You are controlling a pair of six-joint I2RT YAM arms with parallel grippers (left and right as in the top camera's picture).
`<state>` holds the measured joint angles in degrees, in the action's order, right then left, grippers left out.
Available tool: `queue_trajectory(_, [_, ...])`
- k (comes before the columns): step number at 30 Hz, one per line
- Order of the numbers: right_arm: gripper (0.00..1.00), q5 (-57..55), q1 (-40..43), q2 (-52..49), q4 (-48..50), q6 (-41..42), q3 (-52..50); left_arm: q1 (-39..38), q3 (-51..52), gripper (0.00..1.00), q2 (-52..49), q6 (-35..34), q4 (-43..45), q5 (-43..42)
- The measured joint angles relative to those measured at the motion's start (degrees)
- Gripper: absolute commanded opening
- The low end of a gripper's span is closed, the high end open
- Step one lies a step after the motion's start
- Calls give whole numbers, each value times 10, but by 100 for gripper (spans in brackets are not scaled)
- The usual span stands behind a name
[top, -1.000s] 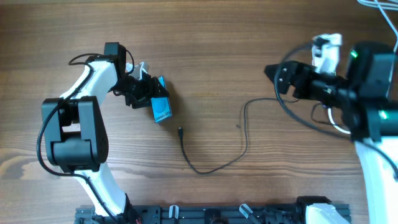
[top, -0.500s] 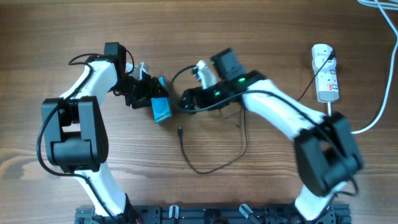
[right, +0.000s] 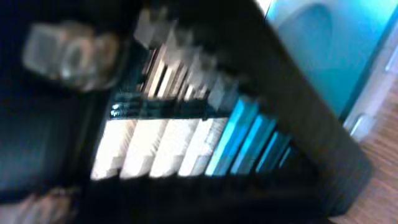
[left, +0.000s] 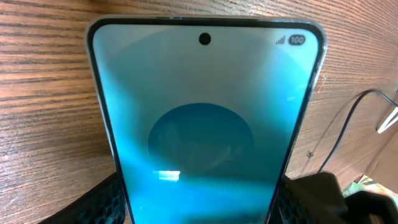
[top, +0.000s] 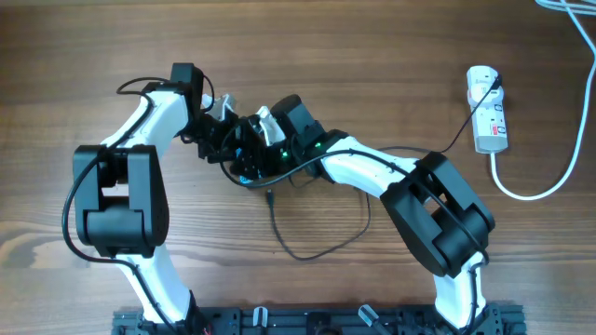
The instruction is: Plug charger to phone and switch on socket
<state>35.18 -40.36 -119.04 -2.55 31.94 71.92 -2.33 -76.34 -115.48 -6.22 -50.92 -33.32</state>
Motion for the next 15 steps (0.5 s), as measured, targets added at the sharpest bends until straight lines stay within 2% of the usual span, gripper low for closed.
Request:
queue_trajectory(2, [38, -10, 2, 0, 4, 18, -1, 1, 0, 58, 0, 0, 0, -3])
queue_trajectory(3, [35, -14, 3, 0, 4, 29, -2, 2, 0, 58, 0, 0, 2, -5])
queue_trajectory(10, [35, 5, 9, 0, 0, 78, -4, 2, 0, 59, 0, 0, 0, -8])
queue_trajectory(14, [24, 28, 10, 0, -24, 86, -4, 2, 0, 59, 0, 2, -3, -8])
queue_trajectory(15, [24, 30, 10, 0, -28, 87, -4, 2, 0, 60, 0, 2, -2, -8])
